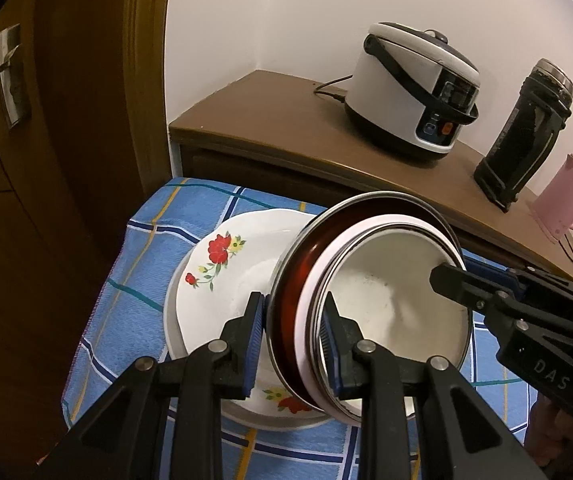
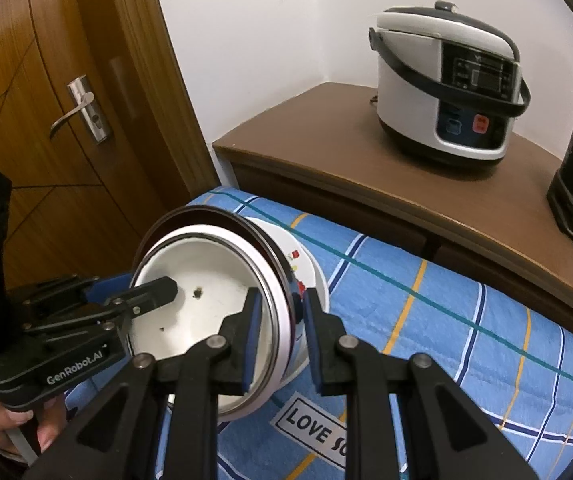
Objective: Organize plates and bowls
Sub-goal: 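Lower the bowl stack onto the red-rose plates and open both tools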
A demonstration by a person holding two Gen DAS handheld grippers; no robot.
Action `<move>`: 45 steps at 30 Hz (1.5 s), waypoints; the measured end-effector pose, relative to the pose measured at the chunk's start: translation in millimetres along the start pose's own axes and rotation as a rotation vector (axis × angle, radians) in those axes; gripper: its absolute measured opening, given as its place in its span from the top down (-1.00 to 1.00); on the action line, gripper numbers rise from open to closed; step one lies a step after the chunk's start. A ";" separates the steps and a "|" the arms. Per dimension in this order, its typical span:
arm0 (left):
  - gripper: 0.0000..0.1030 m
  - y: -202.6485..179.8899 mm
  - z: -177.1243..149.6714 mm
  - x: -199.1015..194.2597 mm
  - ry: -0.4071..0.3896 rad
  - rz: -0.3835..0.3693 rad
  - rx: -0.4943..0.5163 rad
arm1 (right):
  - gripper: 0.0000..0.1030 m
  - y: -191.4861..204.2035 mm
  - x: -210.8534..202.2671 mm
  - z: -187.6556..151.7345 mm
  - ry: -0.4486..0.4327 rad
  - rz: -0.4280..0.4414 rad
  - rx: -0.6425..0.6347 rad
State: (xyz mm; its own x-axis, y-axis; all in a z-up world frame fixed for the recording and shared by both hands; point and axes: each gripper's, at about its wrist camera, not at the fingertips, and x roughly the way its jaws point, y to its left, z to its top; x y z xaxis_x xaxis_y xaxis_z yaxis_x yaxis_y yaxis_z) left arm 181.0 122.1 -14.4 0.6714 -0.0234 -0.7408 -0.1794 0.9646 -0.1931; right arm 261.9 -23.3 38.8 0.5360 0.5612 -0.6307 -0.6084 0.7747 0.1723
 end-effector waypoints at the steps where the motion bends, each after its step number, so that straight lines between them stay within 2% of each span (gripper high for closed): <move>1: 0.44 0.2 0.2 0.2 0.000 0.002 0.000 | 0.59 0.4 1.0 1.2 0.001 -0.001 -0.001; 18: 0.44 8.3 7.3 9.3 0.036 0.019 -0.004 | 0.59 1.7 23.0 10.6 0.049 0.010 -0.016; 26: 0.44 12.7 6.9 19.6 0.084 0.014 -0.013 | 0.57 3.0 34.6 15.1 0.081 0.016 -0.030; 32: 0.44 15.8 9.2 22.3 0.124 0.000 -0.011 | 0.52 -1.6 41.1 25.6 0.110 0.043 -0.016; 37: 0.43 25.6 17.2 29.9 0.153 -0.045 -0.045 | 0.51 -5.3 53.2 36.8 0.133 0.046 -0.006; 43: 0.43 23.5 18.5 34.2 0.138 -0.041 -0.033 | 0.49 -10.1 68.8 37.8 0.157 0.041 0.012; 44: 0.38 22.3 17.7 34.2 0.138 -0.036 -0.025 | 0.49 -11.5 71.6 36.6 0.168 0.049 0.019; 45: 0.24 20.7 16.0 34.5 0.136 -0.042 -0.018 | 0.50 -12.4 74.3 36.3 0.177 0.056 0.020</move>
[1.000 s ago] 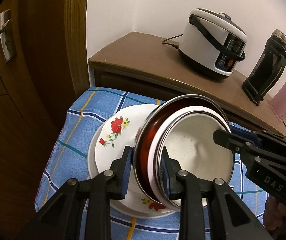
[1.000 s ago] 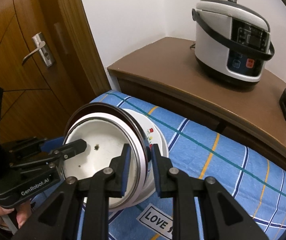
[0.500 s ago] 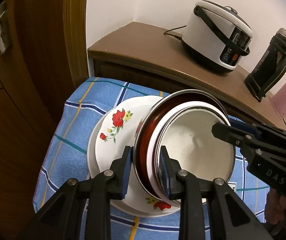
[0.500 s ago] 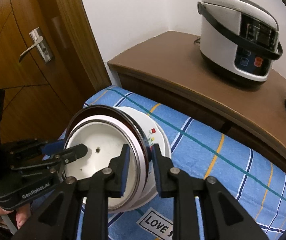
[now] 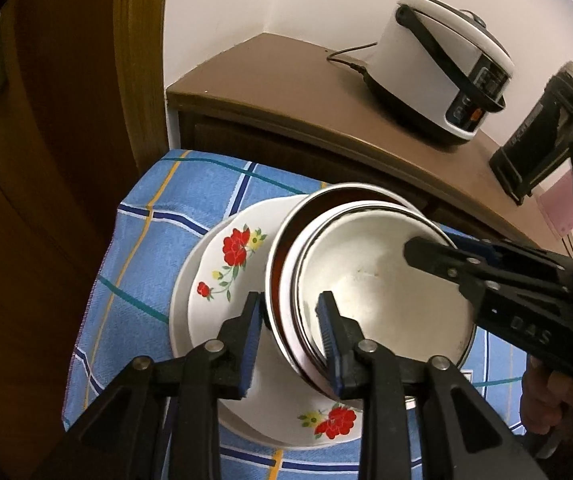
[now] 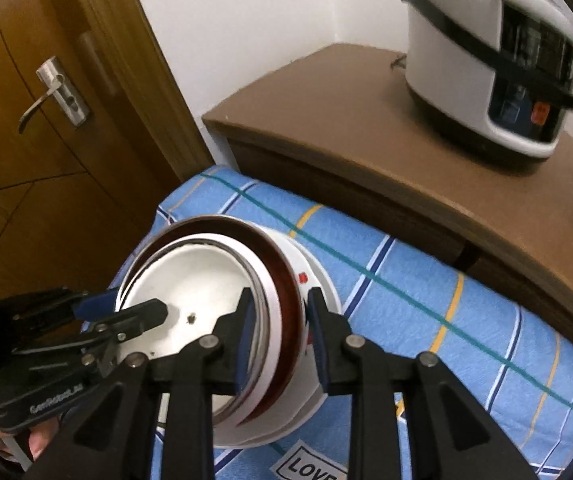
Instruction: Organize plates and bowls
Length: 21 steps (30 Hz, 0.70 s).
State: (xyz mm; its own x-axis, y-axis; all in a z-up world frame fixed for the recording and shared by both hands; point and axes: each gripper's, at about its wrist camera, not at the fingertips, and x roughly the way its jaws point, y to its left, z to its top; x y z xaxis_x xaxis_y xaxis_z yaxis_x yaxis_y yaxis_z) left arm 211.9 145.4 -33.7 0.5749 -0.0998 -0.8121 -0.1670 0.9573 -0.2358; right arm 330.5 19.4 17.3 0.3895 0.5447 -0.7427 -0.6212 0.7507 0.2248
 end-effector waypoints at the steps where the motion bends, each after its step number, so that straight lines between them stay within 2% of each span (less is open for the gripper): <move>1: 0.19 -1.0 -0.7 2.6 0.007 -0.007 0.005 | 0.51 -1.4 2.8 0.0 0.007 0.013 0.007; 5: 0.17 -2.9 -5.7 6.4 -0.004 0.005 0.022 | 0.50 -2.1 2.1 -3.2 -0.001 0.030 0.021; 9: 0.15 -5.1 -10.3 3.1 -0.046 0.035 0.032 | 0.43 -6.1 -6.5 -7.9 -0.062 0.051 0.055; 11: 0.15 -9.0 -13.3 -4.2 -0.090 0.081 0.045 | 0.14 -8.9 -19.2 -11.5 -0.115 0.028 0.059; 15: 0.14 -14.2 -15.4 -25.7 -0.177 0.143 0.046 | -0.06 -13.8 -55.4 -19.8 -0.228 -0.055 0.070; 17: 0.01 -20.3 -17.4 -37.5 -0.221 0.142 0.060 | -0.25 -12.8 -73.7 -26.3 -0.277 -0.100 0.060; 18: -0.09 -25.1 -19.1 -44.2 -0.244 0.140 0.070 | -0.29 -11.3 -83.8 -31.0 -0.303 -0.121 0.051; 21: -0.13 -39.2 -23.9 -62.3 -0.303 0.132 0.096 | -0.31 -9.3 -105.6 -42.1 -0.352 -0.154 0.033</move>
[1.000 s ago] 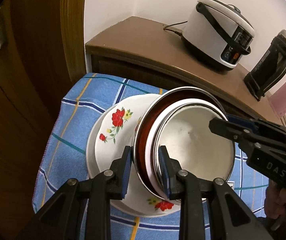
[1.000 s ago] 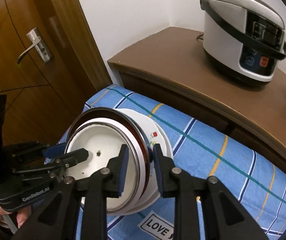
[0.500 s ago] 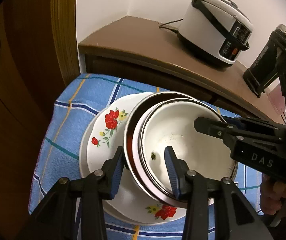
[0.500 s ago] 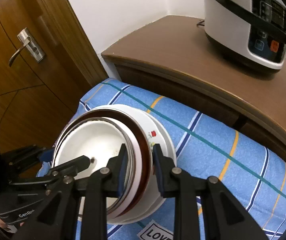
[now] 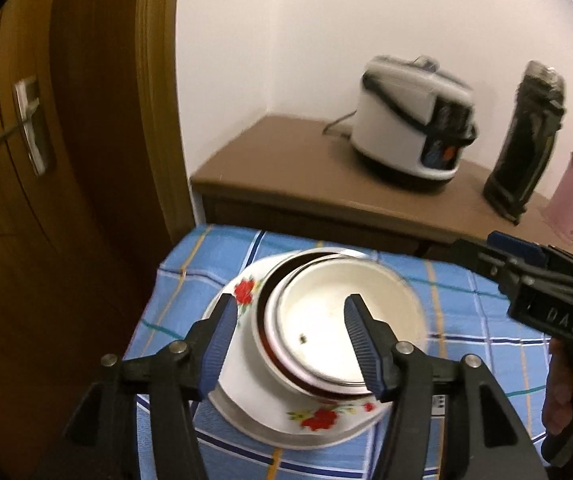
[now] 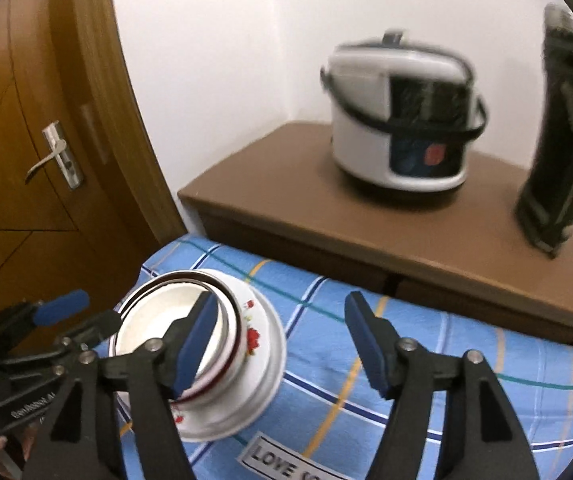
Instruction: Organize plates and bowls
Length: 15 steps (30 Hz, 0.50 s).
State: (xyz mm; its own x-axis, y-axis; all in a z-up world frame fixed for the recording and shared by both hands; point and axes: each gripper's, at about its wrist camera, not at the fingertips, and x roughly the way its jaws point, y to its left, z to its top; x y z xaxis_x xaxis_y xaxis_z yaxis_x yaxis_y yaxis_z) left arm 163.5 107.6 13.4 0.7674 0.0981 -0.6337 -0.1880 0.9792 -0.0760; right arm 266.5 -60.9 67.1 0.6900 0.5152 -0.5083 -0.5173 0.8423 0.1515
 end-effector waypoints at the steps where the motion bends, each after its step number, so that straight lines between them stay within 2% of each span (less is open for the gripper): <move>1: -0.14 -5.0 0.9 -6.4 -0.014 -0.010 0.006 | -0.33 -0.4 -9.2 -1.6 -0.019 -0.004 -0.001; 4: -0.16 -14.5 1.6 -20.8 -0.047 -0.012 0.012 | -0.38 -4.8 -33.1 -5.9 -0.079 -0.030 0.003; 6: -0.36 -19.4 1.4 -29.0 -0.070 -0.014 0.018 | -0.45 -5.5 -45.8 -9.0 -0.115 -0.050 0.000; 7: -0.39 -22.1 0.8 -32.9 -0.082 -0.011 0.019 | -0.47 -5.5 -50.0 -10.3 -0.125 -0.058 -0.002; 15: -0.39 -40.4 -2.2 -52.8 -0.113 -0.035 0.029 | -0.52 -10.3 -85.8 -20.7 -0.170 -0.091 -0.006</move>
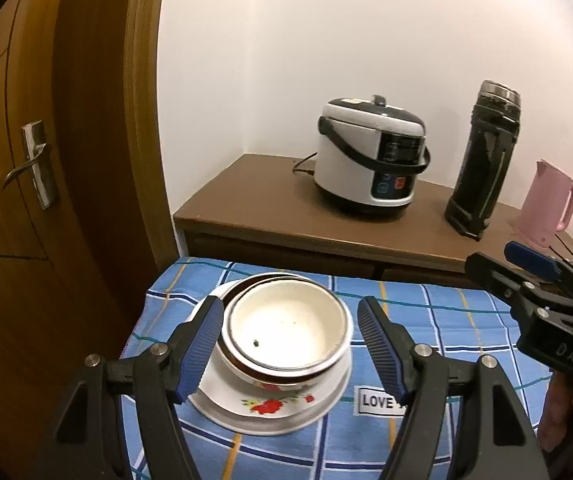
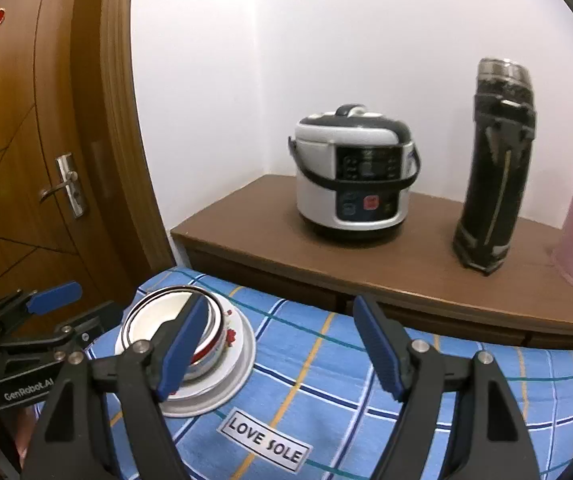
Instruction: Organize plates and bowls
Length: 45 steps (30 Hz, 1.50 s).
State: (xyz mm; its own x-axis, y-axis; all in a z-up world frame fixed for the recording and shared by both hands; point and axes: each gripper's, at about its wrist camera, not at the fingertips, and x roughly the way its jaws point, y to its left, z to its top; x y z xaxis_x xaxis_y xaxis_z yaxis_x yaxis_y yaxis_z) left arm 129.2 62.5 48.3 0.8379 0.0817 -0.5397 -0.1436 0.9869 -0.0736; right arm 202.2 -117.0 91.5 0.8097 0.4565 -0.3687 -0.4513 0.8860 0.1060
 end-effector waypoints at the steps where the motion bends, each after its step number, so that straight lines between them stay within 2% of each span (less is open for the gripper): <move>1: -0.39 -2.2 -0.4 -3.2 -0.004 -0.003 0.000 | -0.54 -0.9 -3.1 -0.5 -0.004 -0.002 0.001; 18: -0.39 -36.4 -2.1 -26.2 -0.047 -0.028 0.032 | -0.67 -13.9 -55.5 -8.5 -0.088 -0.063 -0.011; 40: -0.40 -58.5 -3.4 -28.8 -0.047 -0.045 0.075 | -0.71 -25.4 -63.9 -11.2 -0.101 -0.068 0.007; 45: -0.40 -62.4 -3.4 -26.2 -0.027 -0.053 0.087 | -0.71 -26.3 -65.3 -11.6 -0.105 -0.071 0.004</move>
State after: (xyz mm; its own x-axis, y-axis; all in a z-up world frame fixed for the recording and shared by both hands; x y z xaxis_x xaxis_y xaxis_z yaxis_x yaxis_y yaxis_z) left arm 114.4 -1.7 64.1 0.8574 0.0312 -0.5137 -0.0530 0.9982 -0.0278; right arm 156.8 -171.1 102.1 0.8744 0.3985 -0.2769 -0.3901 0.9166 0.0873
